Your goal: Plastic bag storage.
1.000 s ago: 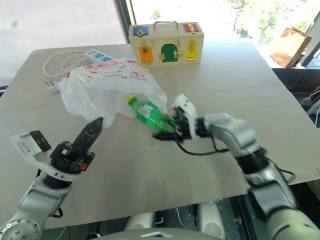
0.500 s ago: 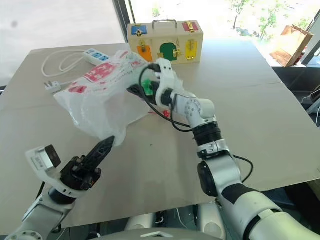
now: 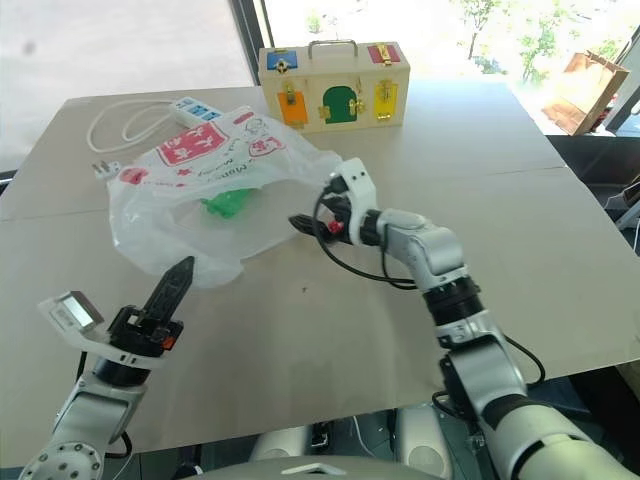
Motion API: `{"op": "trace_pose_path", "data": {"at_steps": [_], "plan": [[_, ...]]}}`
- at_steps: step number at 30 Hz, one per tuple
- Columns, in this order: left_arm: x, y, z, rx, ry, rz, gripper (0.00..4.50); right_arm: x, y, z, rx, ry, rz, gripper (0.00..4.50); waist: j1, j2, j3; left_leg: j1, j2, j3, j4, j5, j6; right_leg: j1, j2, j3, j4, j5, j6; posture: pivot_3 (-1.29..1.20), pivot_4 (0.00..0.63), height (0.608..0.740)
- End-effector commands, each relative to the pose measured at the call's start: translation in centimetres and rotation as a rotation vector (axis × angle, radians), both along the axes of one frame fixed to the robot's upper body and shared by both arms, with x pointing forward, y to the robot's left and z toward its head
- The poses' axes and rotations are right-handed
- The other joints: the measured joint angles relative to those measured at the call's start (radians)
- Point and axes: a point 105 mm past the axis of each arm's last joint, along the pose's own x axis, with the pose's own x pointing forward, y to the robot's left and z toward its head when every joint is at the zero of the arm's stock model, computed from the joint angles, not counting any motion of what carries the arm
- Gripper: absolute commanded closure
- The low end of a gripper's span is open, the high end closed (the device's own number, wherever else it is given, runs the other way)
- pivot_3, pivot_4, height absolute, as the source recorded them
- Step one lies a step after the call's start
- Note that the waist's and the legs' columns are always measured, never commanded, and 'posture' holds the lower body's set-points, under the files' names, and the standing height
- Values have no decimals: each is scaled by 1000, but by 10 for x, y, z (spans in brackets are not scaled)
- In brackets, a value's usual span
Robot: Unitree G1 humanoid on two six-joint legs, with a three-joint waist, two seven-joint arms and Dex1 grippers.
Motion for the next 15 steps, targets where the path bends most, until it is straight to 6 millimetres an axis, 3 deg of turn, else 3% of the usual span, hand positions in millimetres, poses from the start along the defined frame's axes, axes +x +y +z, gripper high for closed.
{"op": "trace_pose_path", "data": {"at_steps": [1,5,13,15], "plan": [[-1,17,4,2,-8,66,4500,-8,4,2,-72,-160,52,18,-4,0,0,1,0,0,0,0,0,0,1,0,0,0,0,0,150,740],[0,22,1,14,8,79,4500,1,14,-9,-147,-309,43,18,-16,0,0,2,1,1,0,0,0,0,3,1,1,0,0,0,150,740],[-1,20,2,18,5,77,4500,31,23,-31,-215,-363,-58,18,-19,-1,0,1,1,1,0,1,-2,0,1,2,0,0,0,0,150,740],[-1,20,3,21,1,83,4500,36,20,-31,-197,-353,-87,539,-19,-1,0,1,1,1,0,1,-2,0,1,2,1,0,0,0,150,740]]}}
